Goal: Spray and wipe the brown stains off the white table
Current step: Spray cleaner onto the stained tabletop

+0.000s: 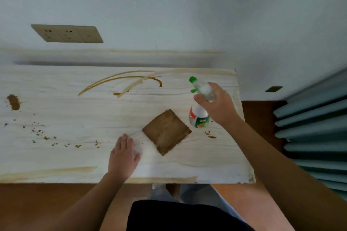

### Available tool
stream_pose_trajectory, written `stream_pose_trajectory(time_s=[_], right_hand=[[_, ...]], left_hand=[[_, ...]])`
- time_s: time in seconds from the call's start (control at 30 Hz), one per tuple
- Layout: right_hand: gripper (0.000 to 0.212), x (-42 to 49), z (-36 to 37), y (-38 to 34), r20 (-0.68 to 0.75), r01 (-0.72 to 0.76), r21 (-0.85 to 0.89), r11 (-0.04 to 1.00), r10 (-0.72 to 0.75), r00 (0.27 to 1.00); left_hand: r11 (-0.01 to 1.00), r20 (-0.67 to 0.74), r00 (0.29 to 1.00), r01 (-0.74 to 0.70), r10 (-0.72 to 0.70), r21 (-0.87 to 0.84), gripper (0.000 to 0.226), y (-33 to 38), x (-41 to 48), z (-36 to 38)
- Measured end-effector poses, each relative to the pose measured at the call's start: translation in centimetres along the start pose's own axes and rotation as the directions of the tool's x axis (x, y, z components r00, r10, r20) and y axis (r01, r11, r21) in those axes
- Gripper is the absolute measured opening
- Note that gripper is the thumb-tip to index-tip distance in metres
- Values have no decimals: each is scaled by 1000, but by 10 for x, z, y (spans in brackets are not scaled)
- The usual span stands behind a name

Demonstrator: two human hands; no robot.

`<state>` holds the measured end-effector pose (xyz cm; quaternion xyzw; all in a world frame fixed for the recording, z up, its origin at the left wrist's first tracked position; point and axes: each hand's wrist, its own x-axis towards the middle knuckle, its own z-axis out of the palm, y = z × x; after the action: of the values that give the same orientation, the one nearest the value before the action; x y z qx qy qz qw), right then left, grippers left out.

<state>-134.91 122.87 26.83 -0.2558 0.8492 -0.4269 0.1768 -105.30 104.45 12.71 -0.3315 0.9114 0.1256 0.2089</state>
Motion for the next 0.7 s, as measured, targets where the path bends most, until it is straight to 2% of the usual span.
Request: stream_pose_trajectory(time_s=[0.2,0.3,0.43,0.5,0.6,0.7], right_hand=[[43,53,-32,28,-30,27,-120,992,-30,999],[39,72,-35,38,-70,2,-63,998,-7,998],[20,91,-26,44,-76,29,-33,999,-31,997],[24,94,-19,45,-72,42,-12,999,-43,997],[38,94,-7,52,-63,-19,13,1000,20,998],[28,82,3,64,-22,-80,18,997,80,997]], left_hand=[[997,21,997,69,-69,22,80,14,1,3],[996,45,995,93,-94,11,81,19,1,3],[992,49,991,124,-123,-11,80,23,1,2],[990,61,988,140,-139,-13,81,26,1,1],[990,84,987,138,-137,-7,85,29,-1,-1],[993,77,990,120,-119,0,86,28,-3,-2]])
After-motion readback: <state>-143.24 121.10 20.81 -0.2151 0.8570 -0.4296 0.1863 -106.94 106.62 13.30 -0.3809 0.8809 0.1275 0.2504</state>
